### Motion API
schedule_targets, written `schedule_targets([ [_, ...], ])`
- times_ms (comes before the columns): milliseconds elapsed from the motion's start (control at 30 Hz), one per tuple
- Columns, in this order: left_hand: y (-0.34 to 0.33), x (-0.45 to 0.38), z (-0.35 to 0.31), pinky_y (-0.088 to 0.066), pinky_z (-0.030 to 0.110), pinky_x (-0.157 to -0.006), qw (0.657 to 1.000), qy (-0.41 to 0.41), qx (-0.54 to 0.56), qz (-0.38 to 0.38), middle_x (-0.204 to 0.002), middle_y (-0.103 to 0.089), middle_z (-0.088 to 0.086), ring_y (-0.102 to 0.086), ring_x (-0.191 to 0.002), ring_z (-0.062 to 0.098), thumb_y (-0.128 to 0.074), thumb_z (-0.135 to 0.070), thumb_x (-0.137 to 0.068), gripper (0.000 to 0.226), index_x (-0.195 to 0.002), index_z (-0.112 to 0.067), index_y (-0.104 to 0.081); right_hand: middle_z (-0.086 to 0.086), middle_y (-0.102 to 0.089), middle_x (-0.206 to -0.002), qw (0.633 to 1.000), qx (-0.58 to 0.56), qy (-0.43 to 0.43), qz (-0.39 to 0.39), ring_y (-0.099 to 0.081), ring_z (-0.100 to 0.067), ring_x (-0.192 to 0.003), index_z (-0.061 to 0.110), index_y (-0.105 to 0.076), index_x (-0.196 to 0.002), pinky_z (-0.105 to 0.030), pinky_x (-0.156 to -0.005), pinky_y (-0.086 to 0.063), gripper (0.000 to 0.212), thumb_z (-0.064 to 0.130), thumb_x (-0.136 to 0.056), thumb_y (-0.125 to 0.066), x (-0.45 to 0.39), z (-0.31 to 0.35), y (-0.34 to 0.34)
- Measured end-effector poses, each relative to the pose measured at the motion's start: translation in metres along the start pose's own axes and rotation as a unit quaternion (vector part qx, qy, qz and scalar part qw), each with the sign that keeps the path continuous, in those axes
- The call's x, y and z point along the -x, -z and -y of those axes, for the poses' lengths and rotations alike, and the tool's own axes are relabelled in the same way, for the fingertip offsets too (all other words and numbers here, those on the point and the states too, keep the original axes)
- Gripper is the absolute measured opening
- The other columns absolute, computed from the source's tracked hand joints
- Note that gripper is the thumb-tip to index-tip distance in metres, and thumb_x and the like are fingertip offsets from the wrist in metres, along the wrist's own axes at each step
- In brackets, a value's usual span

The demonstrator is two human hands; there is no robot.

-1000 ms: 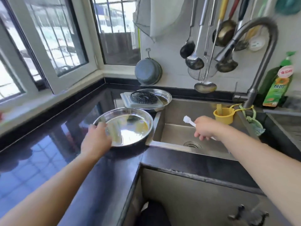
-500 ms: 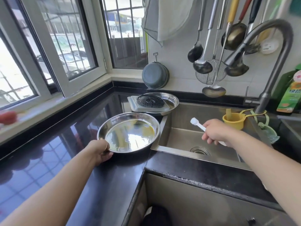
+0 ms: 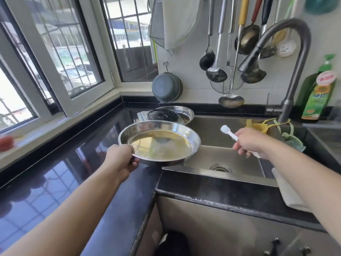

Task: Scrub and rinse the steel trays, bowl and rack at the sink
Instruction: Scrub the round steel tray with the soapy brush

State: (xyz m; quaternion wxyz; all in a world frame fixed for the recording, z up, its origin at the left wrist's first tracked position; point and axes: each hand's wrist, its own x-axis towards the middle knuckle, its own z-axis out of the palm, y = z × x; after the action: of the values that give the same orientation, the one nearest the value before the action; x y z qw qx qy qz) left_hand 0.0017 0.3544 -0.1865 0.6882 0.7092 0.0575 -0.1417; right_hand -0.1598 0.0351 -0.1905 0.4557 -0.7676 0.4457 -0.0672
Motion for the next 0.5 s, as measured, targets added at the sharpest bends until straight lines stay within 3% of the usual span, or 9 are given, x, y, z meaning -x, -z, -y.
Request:
schedule_targets([
  [67,-0.029,0.003,-0.008,-0.035,0.017,-0.035,0.999,-0.02,-0.016,0.029,-0.07,-0.048,0.013,-0.044,-0.042,0.015,-0.042,0.011,-0.092,0.018,-0.101,-0.002,-0.051,-0.021,-0.073,-0.092,1.0,0.0,0.007,-0.029,-0.055,-0.025,-0.064,0.0,-0.064,-0.114,-0.023,-0.044,-0.033,0.028,0.005,-0.101,-0.039,-0.001,-0.004,0.023],
  [200,-0.098,-0.007,-0.008,-0.038,0.021,-0.034,0.991,-0.071,-0.078,0.084,-0.073,-0.055,0.018,-0.049,-0.037,0.016,-0.043,0.007,-0.093,0.013,-0.102,-0.003,-0.049,-0.007,-0.062,-0.063,0.996,0.011,0.023,-0.08,-0.05,-0.016,-0.048,0.006,-0.065,-0.107,-0.022,-0.042,-0.031,0.022,0.0,-0.1,-0.046,-0.005,-0.012,0.068],
  [300,-0.149,-0.024,0.01,-0.047,0.03,-0.041,0.969,-0.145,-0.174,0.099,-0.089,-0.066,0.023,-0.061,-0.05,0.026,-0.053,-0.003,-0.087,0.01,-0.096,-0.005,-0.054,-0.008,-0.062,-0.066,0.993,0.029,0.038,-0.105,-0.052,-0.018,-0.051,0.007,-0.067,-0.108,-0.024,-0.042,-0.033,0.022,-0.001,-0.098,-0.049,-0.012,-0.023,0.086],
  [367,-0.176,-0.034,0.026,-0.057,0.043,-0.066,0.929,-0.225,-0.283,0.083,-0.098,-0.067,0.018,-0.065,-0.08,0.037,-0.054,-0.013,-0.086,0.011,-0.097,-0.015,-0.054,-0.013,-0.065,-0.074,0.992,0.041,0.049,-0.106,-0.057,-0.022,-0.06,0.007,-0.068,-0.105,-0.027,-0.046,-0.037,0.019,-0.002,-0.095,-0.054,-0.019,-0.033,0.086],
  [400,-0.189,-0.04,0.034,-0.054,0.046,-0.075,0.9,-0.272,-0.331,0.081,-0.1,-0.067,0.018,-0.062,-0.089,0.041,-0.053,-0.015,-0.088,0.011,-0.099,-0.015,-0.052,-0.015,-0.068,-0.081,0.992,0.049,0.047,-0.107,-0.06,-0.023,-0.065,0.008,-0.068,-0.103,-0.029,-0.048,-0.04,0.019,-0.002,-0.094,-0.055,-0.023,-0.038,0.083],
  [500,-0.228,-0.059,0.054,-0.039,0.043,-0.068,0.817,-0.402,-0.405,0.083,-0.092,-0.065,0.021,-0.055,-0.079,0.043,-0.049,-0.008,-0.093,0.012,-0.097,-0.014,-0.04,-0.012,-0.071,-0.092,0.989,0.087,0.039,-0.115,-0.066,-0.026,-0.078,0.013,-0.069,-0.098,-0.037,-0.062,-0.053,0.02,0.001,-0.094,-0.055,-0.042,-0.052,0.071],
])
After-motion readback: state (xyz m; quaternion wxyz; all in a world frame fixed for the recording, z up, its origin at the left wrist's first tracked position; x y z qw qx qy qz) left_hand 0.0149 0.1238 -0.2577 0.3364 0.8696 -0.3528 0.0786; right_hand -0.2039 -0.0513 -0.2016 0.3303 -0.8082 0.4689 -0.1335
